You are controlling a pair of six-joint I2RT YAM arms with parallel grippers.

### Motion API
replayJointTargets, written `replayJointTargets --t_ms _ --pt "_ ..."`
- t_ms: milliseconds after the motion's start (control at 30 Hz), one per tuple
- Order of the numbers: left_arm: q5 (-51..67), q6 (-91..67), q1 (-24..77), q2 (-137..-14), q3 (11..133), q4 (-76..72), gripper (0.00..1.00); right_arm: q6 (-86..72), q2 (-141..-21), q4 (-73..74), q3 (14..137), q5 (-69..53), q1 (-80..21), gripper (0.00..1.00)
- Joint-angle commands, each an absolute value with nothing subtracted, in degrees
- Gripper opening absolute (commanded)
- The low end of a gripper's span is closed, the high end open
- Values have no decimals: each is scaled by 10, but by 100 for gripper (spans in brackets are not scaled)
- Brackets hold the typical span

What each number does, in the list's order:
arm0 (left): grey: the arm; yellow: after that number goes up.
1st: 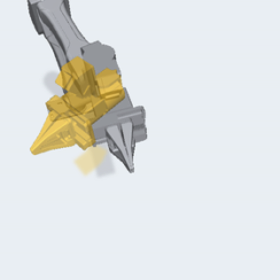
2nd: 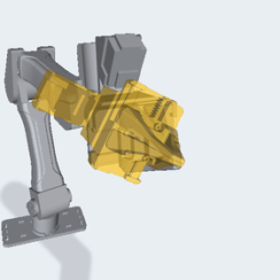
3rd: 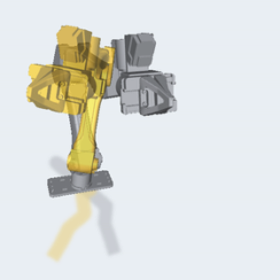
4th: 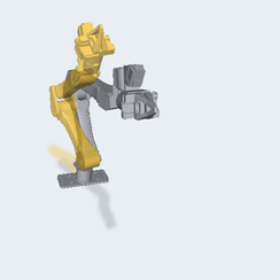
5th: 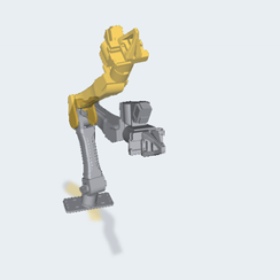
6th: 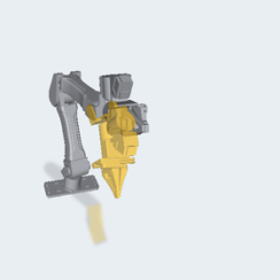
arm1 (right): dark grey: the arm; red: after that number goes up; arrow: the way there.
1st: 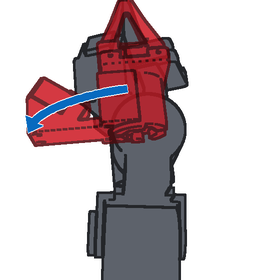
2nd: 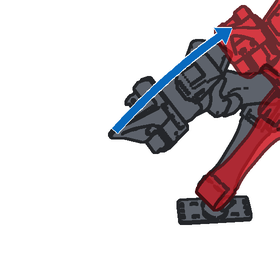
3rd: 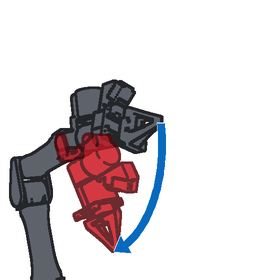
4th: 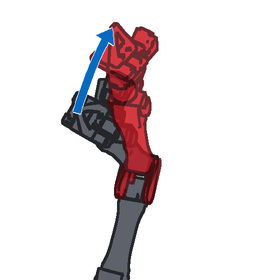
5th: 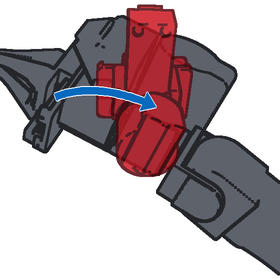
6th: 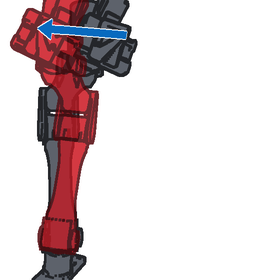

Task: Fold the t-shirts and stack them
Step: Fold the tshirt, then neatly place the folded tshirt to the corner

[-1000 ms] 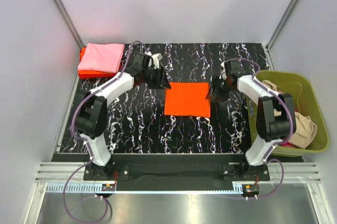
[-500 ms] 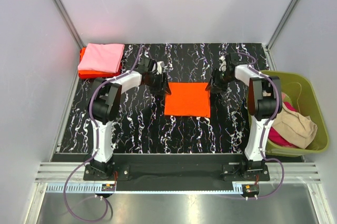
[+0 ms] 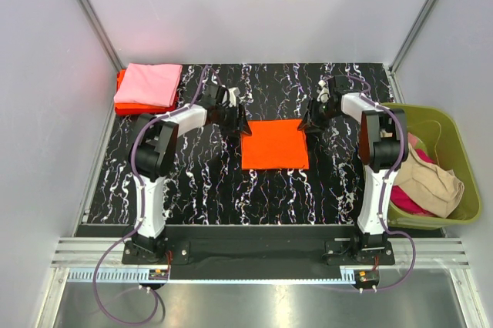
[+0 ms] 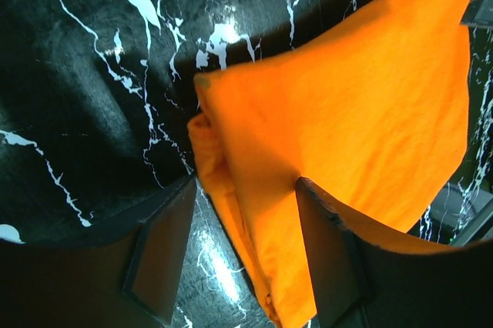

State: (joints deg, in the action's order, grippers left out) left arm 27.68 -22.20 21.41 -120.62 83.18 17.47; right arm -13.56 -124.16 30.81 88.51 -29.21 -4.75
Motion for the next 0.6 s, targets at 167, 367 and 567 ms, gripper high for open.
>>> replayJointTargets --t_ms 167,367,567 --pt "281 -250 218 -1204 790 112 59 -149 -1137 303 861 -289 -47 51" --pt "271 -258 223 -1215 781 97 56 -157 -1064 306 824 -303 -46 54" --pt "250 -261 228 -1205 773 93 22 -166 -999 306 784 -309 -47 55"
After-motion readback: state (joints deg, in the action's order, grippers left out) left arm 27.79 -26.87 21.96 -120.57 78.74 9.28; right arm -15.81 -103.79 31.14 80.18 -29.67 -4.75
